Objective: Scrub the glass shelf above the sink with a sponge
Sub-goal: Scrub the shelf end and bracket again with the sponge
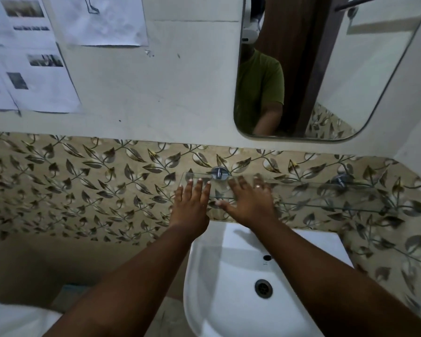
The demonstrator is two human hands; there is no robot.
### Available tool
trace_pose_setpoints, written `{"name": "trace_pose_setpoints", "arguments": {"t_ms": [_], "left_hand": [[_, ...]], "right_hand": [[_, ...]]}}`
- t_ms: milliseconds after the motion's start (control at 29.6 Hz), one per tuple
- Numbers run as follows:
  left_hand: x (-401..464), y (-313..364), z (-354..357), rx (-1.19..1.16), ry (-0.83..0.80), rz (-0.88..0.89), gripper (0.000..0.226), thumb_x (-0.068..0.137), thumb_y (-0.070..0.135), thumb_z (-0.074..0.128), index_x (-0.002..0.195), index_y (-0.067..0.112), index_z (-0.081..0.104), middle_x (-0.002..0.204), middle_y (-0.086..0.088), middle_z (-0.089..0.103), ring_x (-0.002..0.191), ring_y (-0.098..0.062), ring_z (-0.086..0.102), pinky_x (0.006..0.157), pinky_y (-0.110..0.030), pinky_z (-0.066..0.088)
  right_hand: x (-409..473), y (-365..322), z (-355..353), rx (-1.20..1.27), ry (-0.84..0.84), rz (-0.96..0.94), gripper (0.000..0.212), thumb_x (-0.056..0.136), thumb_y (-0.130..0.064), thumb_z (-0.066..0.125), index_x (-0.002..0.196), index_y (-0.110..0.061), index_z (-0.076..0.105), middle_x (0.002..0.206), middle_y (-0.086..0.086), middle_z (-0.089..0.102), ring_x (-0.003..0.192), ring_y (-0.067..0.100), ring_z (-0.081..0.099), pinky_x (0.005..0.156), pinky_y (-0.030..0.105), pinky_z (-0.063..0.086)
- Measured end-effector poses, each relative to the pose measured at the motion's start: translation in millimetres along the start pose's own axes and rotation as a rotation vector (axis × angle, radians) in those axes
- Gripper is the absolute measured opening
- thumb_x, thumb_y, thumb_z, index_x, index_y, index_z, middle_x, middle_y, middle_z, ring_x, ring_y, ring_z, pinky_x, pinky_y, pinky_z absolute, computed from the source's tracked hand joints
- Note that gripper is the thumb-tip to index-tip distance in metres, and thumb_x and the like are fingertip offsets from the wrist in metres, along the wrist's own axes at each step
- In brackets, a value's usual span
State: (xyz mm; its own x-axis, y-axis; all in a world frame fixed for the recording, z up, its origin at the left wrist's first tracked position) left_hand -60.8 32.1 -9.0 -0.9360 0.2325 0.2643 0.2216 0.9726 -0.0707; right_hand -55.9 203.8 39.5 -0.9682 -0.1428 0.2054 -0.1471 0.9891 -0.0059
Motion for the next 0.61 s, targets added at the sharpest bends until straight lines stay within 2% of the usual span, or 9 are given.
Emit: {"name": "trace_pose_setpoints", "arguments": {"t_ms": [135,270,337,438,506,607], "left_hand": [[-1,-4,1,0.031,-0.002,0.035,0.095,0.096,0.043,0.042,0.147,0.022,-0.035,0.17,-0.011,-0.01,0.155,-0.033,-0.013,0.121,-0.051,-0.014],[-1,-7,-1,0.009,-0.019,0.056,0.091,0.098,0.046,0.044,0.155,0.022,-0.022,0.171,-0.01,-0.005,0.156,-0.029,-0.01,0.122,-0.048,-0.012],[-1,-9,-4,0.019,-0.034,0.069,0.09,0.098,0.047,0.043,0.156,0.022,-0.02,0.171,-0.009,-0.007,0.156,-0.028,-0.011,0.121,-0.046,-0.013],[-3,-12,-7,0.011,-0.057,0.069,0.089,0.097,0.041,0.044,0.157,0.023,-0.019,0.171,-0.007,-0.008,0.156,-0.026,-0.012,0.12,-0.045,-0.013],[-4,-13,-12,0.01,-0.055,0.061,0.091,0.094,0.035,0.045,0.157,0.023,-0.02,0.17,-0.006,-0.009,0.156,-0.025,-0.011,0.12,-0.045,-0.011],[-4,-16,-21,0.026,-0.045,0.048,0.092,0.095,0.034,0.045,0.153,0.025,-0.026,0.17,-0.006,-0.011,0.156,-0.025,-0.012,0.122,-0.047,-0.008]], "right_hand": [[14,-42,8,-0.036,-0.058,-0.192,0.105,0.073,-0.098,0.024,0.16,-0.039,0.02,0.169,-0.005,0.025,0.154,0.04,0.019,0.121,0.056,0.015],[10,-24,10,-0.133,-0.051,-0.387,0.1,0.078,-0.082,0.055,0.16,-0.042,0.015,0.17,-0.007,0.021,0.155,0.034,0.02,0.119,0.055,0.027],[3,5,8,-0.129,-0.035,-0.352,0.096,0.081,-0.073,0.06,0.159,-0.047,0.01,0.17,-0.009,0.018,0.155,0.031,0.018,0.115,0.057,0.032],[-10,59,8,-0.145,-0.046,-0.191,0.098,0.082,-0.071,0.059,0.159,-0.047,0.004,0.171,-0.008,0.017,0.155,0.031,0.02,0.117,0.053,0.03],[-20,86,7,-0.17,-0.04,-0.095,0.099,0.082,-0.07,0.06,0.16,-0.044,0.004,0.17,-0.006,0.02,0.154,0.033,0.024,0.118,0.05,0.03],[-23,88,6,-0.178,-0.021,0.01,0.099,0.081,-0.068,0.064,0.161,-0.041,0.012,0.169,-0.004,0.026,0.151,0.036,0.028,0.118,0.051,0.03]]}}
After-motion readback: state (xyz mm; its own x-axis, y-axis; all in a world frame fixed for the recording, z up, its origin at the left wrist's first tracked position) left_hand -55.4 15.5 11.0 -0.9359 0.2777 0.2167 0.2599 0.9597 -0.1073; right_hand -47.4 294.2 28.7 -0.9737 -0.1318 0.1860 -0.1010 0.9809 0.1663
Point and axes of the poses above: each hand's wrist, its own x-axis towards the middle knuckle, its own z-axis out of the palm, y = z × x, the point moved 7 cm from there along x, towards the middle knuckle
